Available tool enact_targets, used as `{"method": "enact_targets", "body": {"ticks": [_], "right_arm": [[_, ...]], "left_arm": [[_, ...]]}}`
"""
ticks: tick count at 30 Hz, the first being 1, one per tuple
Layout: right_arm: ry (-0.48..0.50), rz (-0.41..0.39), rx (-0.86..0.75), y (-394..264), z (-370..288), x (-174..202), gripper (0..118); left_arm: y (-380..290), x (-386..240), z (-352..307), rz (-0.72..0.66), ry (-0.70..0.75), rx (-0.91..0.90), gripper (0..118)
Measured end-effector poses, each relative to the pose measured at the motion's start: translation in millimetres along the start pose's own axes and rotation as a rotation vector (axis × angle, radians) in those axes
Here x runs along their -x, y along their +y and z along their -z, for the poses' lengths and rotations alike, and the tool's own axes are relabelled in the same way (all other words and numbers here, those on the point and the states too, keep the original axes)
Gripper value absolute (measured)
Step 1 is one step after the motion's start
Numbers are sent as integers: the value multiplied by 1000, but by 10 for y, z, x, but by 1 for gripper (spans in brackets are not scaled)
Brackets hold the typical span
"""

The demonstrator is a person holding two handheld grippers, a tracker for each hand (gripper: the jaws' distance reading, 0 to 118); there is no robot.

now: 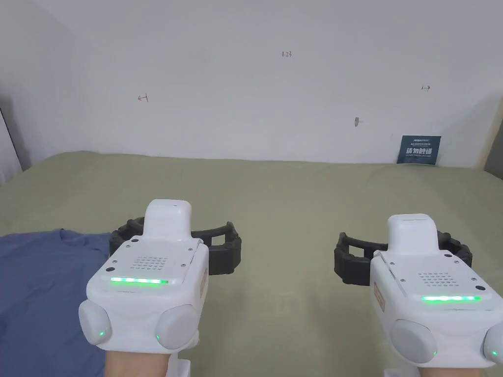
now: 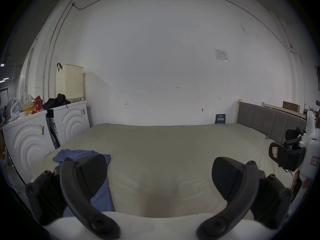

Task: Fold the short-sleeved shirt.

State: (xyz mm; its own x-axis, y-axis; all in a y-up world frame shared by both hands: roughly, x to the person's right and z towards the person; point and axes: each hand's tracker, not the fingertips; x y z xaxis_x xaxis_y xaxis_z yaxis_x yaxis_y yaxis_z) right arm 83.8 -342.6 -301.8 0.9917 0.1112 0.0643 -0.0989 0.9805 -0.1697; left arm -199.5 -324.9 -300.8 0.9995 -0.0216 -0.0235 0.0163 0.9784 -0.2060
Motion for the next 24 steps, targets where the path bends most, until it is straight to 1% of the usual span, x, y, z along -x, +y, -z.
{"method": "enact_targets", "body": {"ticks": [6,24], "right_arm": [[5,-13,-4,-5,-9,11,118],[5,-1,-14,-12,-30,-10,118]], "left_arm": [[5,-11,-1,0,9,1,118],[14,-34,6,5,-1,3,118]]}}
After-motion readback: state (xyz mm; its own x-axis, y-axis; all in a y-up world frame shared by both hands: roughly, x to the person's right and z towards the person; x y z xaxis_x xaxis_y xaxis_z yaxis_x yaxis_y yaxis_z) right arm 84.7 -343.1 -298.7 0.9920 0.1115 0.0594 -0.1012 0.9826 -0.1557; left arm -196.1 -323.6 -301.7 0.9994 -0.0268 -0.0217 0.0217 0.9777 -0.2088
